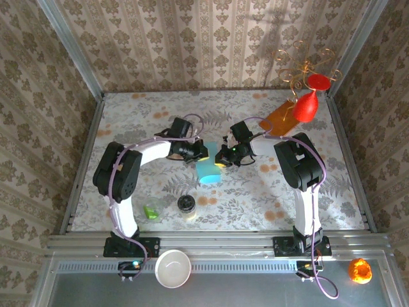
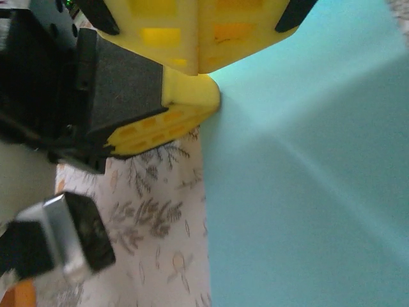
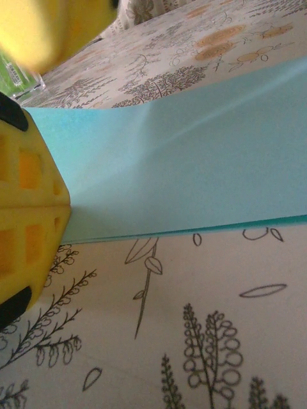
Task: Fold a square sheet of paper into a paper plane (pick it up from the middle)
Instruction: First fold the square sheet of paper in half at the center of the table.
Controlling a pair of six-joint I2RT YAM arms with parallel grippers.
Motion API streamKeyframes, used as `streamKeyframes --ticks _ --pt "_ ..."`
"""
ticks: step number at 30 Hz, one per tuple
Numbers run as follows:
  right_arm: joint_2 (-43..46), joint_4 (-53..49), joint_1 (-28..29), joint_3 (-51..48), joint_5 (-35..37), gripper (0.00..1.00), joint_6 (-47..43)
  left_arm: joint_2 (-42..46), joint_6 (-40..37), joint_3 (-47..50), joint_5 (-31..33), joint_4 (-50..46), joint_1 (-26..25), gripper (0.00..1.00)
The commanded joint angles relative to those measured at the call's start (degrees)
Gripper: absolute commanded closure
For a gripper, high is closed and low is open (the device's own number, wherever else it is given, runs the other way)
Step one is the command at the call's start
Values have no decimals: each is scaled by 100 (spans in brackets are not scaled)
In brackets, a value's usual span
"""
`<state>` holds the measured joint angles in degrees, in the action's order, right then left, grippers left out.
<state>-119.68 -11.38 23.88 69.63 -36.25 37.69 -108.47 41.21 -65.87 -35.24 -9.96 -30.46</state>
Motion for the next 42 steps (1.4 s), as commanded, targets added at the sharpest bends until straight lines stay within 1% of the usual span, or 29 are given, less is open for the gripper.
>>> streamKeyframes --ticks 1,5,11,16,21,23,27,30,33,34,35,38,42 --pt "-1016 -1570 -28 -801 2140 97 98 -142 67 142 -315 -73 -65 100" --pt "-1027 -1569 -32 -804 2137 97 107 -256 142 332 -395 53 -48 100" --pt "-1040 -1611 -32 -810 2179 98 115 -311 323 617 -334 325 70 100" --pt "-1055 -1683 -32 -786 2253 98 116 -234 351 997 -288 358 139 100" --pt "-1106 -1761 -41 -751 2329 98 98 53 372 1741 -284 468 400 100" --pt "-1127 -1771 -41 -733 2341 98 98 230 357 1983 -331 464 667 100" --pt "-1133 -1772 -41 -722 2344 98 94 736 202 2068 -352 229 800 100" --pt "-1142 -1767 -41 -721 2337 98 98 1019 158 1796 -385 84 698 100" --pt "-1137 -1772 -41 -718 2333 98 89 1084 181 1470 -422 97 491 100" --pt "-1128 -1763 -41 -729 2333 98 89 1054 193 1369 -435 107 477 100" --pt "-1128 -1750 -41 -739 2333 98 98 995 216 1292 -461 154 269 99" --pt "-1128 -1715 -38 -762 2316 98 107 717 263 1125 -529 242 25 100" --pt "-1146 -1701 -41 -766 2298 98 107 452 299 1149 -463 199 -92 100"
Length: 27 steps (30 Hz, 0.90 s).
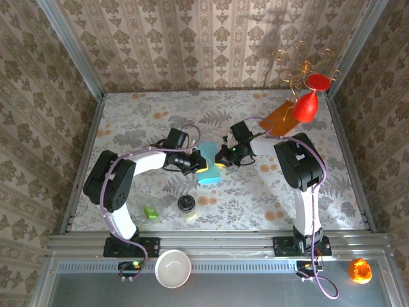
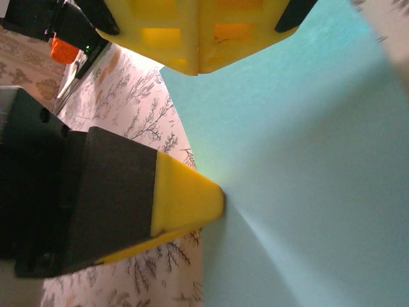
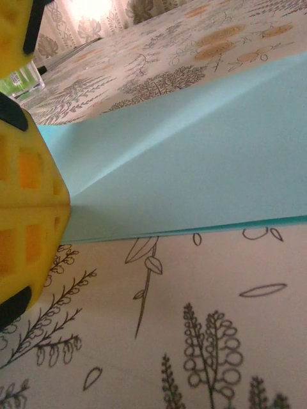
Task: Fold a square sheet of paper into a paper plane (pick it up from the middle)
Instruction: First fold the square sheet of paper in half at the center of the table.
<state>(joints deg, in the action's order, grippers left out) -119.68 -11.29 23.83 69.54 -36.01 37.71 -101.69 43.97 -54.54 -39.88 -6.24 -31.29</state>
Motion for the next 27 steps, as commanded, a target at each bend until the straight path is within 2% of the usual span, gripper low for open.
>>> streamKeyframes --ticks 1,10,17,21,27 --pt "-1146 -1710 -34 -757 2274 98 105 -237 7 68 23 -201 -4 100" --pt "-1170 -1710 -46 -731 2298 98 69 -83 23 1069 89 7 345 100" --pt "-1163 -1736 -50 -715 2316 98 52 589 -217 1093 208 -555 669 100" --pt "-1163 -1728 -49 -731 2316 98 68 774 -222 713 154 -589 562 100" --pt "-1164 -1702 -55 -749 2309 98 78 299 -133 173 569 -759 -113 100"
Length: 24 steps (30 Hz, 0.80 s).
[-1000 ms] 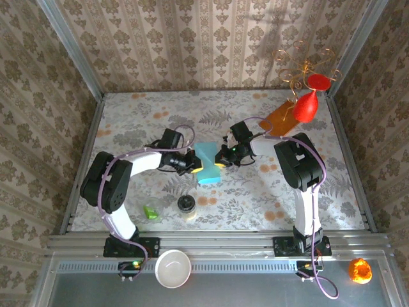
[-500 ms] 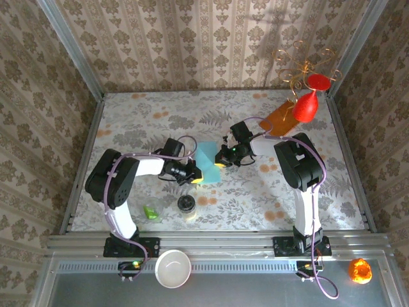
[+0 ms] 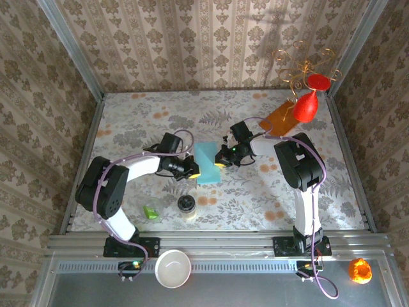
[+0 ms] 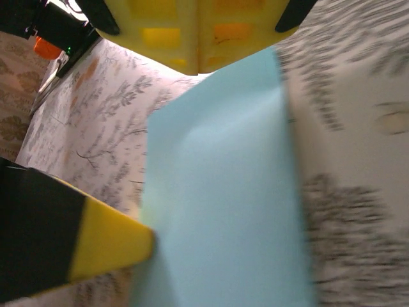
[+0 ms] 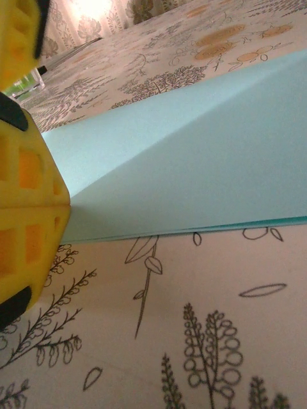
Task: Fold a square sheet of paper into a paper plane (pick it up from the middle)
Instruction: First fold the square sheet of paper in half at the center of the table.
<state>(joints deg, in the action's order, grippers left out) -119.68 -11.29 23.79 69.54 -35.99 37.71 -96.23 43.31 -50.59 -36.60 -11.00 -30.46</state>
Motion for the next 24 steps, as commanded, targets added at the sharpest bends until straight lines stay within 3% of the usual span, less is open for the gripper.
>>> streamKeyframes --ticks 1,12,17,24 --pt "-1163 -1693 -53 -749 2298 98 88 -367 -64 -249 241 -288 -252 100" --pt "-1180 -1754 -94 -696 2403 98 -1 -585 -171 411 557 -524 -201 100" --pt "-1163 -1747 -111 -671 2388 98 -27 -58 -220 778 609 -777 117 100" --pt "-892 -1771 -98 -469 2085 95 -132 811 -157 80 922 -1091 339 100"
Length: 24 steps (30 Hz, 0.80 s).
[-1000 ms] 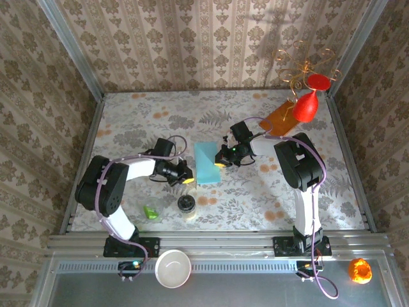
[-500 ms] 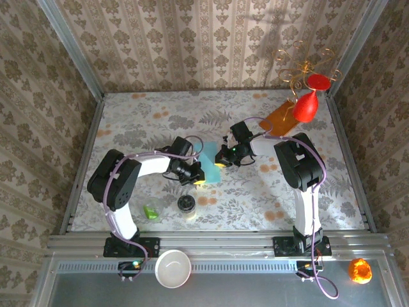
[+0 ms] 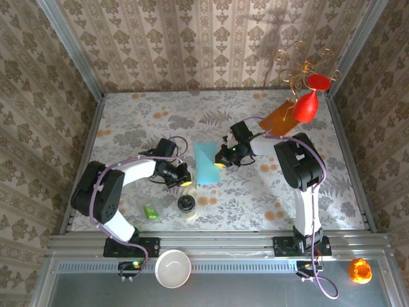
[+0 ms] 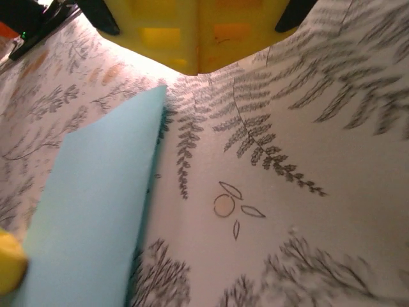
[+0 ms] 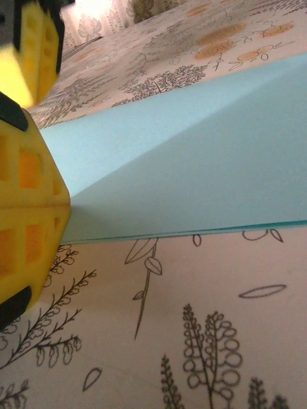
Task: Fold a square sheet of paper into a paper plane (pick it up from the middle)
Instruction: First fold the square sheet of paper in half at the center of the table, then fold the triangle a second time at the center of the table.
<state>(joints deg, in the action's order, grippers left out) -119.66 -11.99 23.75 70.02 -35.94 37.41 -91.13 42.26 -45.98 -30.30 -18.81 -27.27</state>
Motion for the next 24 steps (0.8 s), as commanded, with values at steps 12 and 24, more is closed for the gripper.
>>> streamKeyframes --ticks 12,24 --pt "442 -1513 -87 779 527 66 -35 -722 311 -1327 8 650 -175 86" --pt "1438 -1138 -315 -91 1086 62 53 -1662 476 -1885 -202 1091 -235 84"
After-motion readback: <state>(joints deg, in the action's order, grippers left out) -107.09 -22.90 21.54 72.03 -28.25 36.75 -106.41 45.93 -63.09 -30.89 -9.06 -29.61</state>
